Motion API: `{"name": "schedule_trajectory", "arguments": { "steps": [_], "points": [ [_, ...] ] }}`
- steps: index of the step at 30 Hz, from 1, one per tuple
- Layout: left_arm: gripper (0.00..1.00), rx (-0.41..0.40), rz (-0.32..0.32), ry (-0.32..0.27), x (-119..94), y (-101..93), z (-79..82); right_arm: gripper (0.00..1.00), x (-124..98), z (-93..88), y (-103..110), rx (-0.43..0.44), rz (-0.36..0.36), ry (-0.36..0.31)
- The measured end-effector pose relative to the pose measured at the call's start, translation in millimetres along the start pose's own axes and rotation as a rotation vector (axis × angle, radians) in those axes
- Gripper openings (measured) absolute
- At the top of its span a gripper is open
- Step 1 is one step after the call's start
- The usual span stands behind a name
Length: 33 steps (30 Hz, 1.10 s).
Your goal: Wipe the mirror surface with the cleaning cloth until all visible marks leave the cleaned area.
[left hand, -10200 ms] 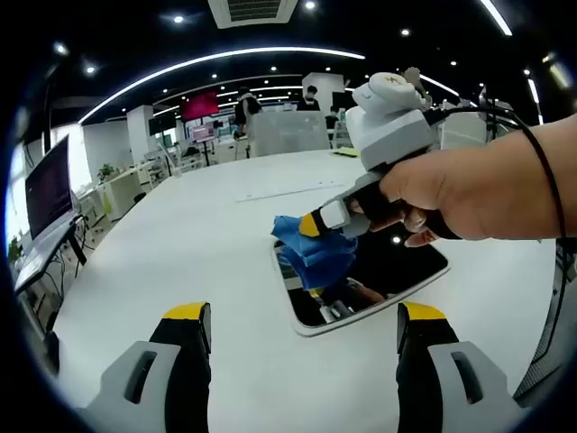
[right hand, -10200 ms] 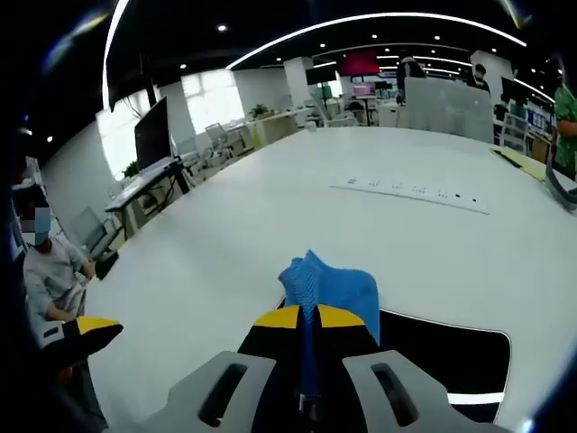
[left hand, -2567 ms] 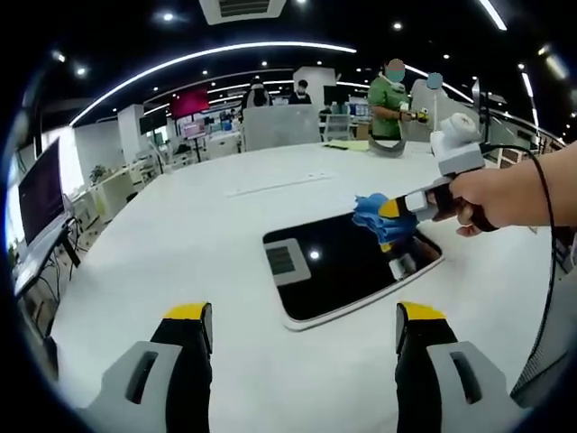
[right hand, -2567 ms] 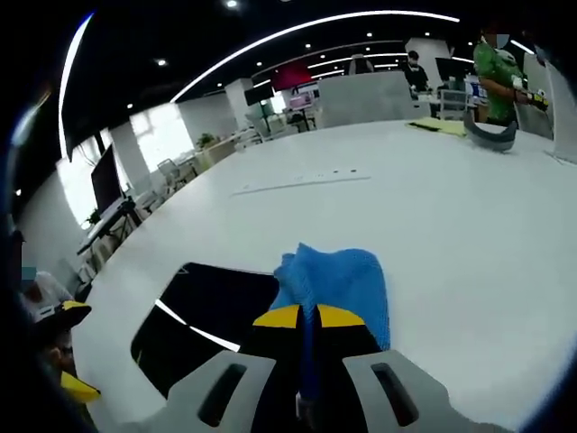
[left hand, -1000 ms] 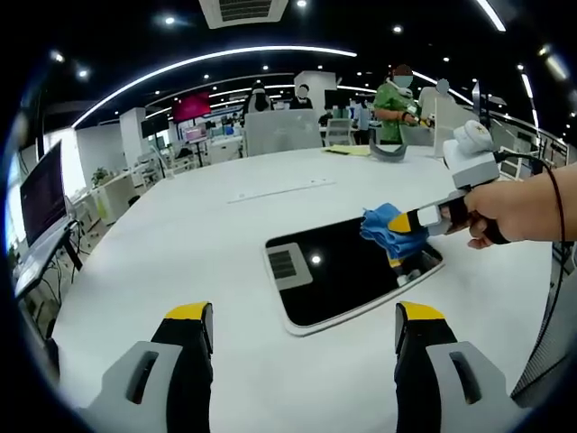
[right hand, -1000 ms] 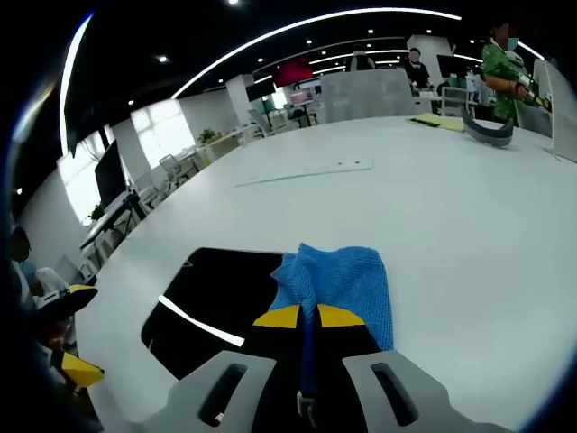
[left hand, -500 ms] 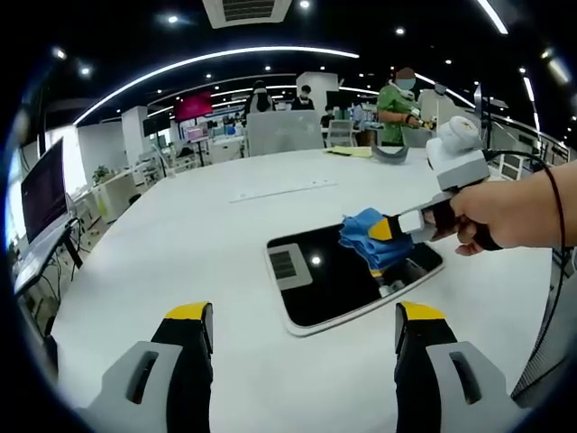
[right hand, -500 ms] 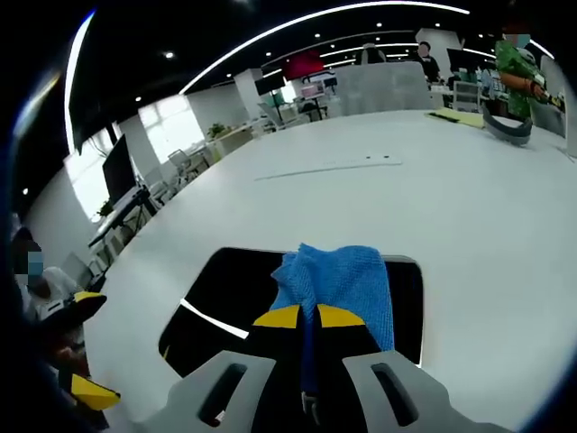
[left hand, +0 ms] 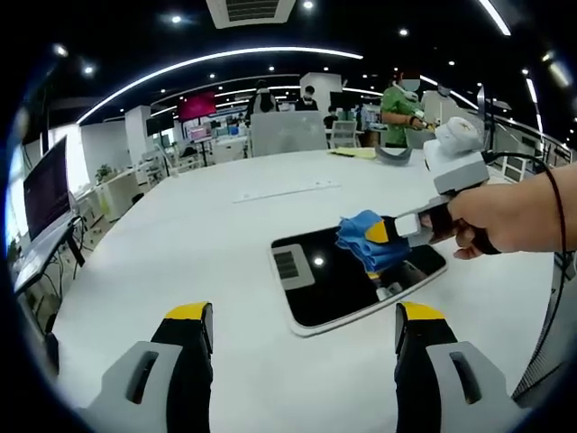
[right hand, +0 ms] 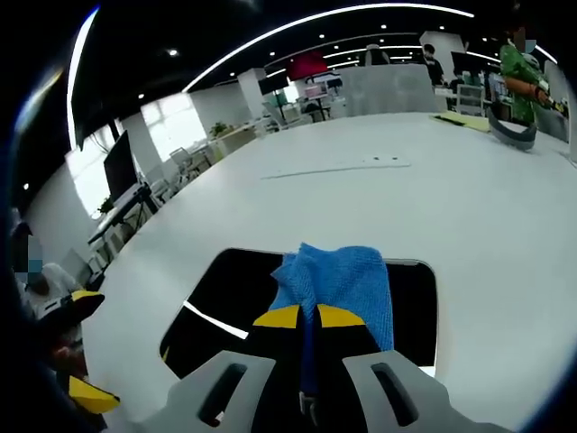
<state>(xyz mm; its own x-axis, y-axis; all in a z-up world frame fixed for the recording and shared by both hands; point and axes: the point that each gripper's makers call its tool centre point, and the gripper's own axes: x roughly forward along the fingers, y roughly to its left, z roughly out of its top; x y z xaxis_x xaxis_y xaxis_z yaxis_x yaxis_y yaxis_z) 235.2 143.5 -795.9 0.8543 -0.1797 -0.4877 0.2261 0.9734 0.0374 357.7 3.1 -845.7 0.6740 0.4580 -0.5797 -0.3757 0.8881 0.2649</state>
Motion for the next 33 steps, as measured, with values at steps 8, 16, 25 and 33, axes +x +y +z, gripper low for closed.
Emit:
{"name": "schedule_trajectory", "arguments": {
  "steps": [8, 16, 25, 33],
  "points": [
    [0.83, -0.002, -0.001, 0.002, 3, 0.3, -1.2, 0.01, 2, -0.6, 8, -0.002, 0.008, 0.013],
    [0.83, -0.004, 0.000, 0.002, 4, 0.6, -1.3, 0.01, 6, -1.1, 22, -0.018, 0.024, 0.027],
    [0.83, -0.010, 0.007, -0.004, -3, 0.5, 1.3, 0.01, 15, -0.2, 41, -0.042, 0.044, 0.043],
    [0.83, -0.014, 0.007, 0.000, -6, 0.5, 1.5, 0.01, 18, -0.6, 44, -0.055, 0.049, 0.036]
  ]
}}
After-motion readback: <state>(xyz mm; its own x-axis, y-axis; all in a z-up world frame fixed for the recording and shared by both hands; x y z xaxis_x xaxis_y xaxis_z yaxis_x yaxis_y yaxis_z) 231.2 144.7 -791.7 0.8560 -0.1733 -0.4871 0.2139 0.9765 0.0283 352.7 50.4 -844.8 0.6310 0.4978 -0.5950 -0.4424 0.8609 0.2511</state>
